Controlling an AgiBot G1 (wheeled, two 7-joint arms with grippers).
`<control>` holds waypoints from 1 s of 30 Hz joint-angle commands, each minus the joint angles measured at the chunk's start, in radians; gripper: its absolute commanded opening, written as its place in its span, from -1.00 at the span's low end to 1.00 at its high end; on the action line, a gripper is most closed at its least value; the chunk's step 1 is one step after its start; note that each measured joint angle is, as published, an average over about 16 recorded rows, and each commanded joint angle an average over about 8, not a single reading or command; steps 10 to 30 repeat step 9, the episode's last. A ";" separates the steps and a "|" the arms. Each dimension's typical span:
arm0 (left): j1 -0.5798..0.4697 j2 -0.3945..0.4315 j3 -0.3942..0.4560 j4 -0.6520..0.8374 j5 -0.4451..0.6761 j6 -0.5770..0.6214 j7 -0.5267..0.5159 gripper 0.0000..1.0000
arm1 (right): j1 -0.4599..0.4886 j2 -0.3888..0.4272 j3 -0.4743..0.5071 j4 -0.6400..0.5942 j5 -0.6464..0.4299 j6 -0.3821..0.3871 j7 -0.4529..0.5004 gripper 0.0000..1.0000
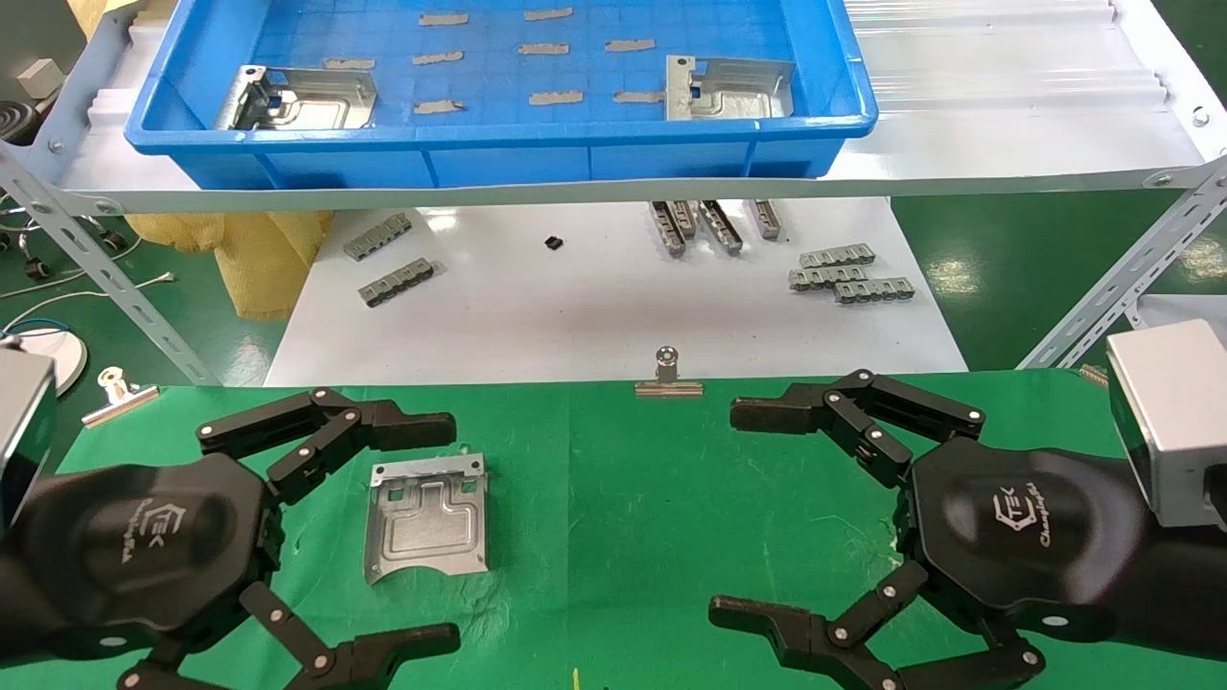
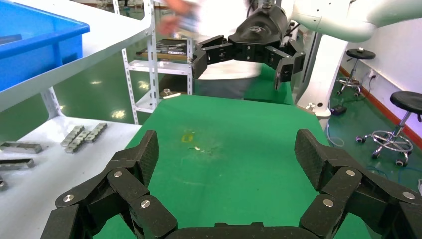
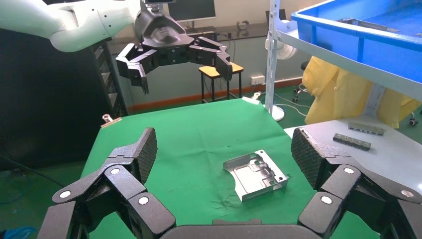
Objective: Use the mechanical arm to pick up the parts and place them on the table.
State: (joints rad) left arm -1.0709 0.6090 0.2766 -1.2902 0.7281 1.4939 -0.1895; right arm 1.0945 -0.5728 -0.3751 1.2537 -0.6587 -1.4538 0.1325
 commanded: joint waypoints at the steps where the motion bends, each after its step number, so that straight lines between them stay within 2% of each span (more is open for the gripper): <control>1: -0.001 0.000 0.001 0.001 0.001 0.000 0.000 1.00 | 0.000 0.000 0.000 0.000 0.000 0.000 0.000 1.00; 30: -0.002 0.001 0.002 0.004 0.001 0.000 0.001 1.00 | 0.000 0.000 0.000 0.000 0.000 0.000 0.000 1.00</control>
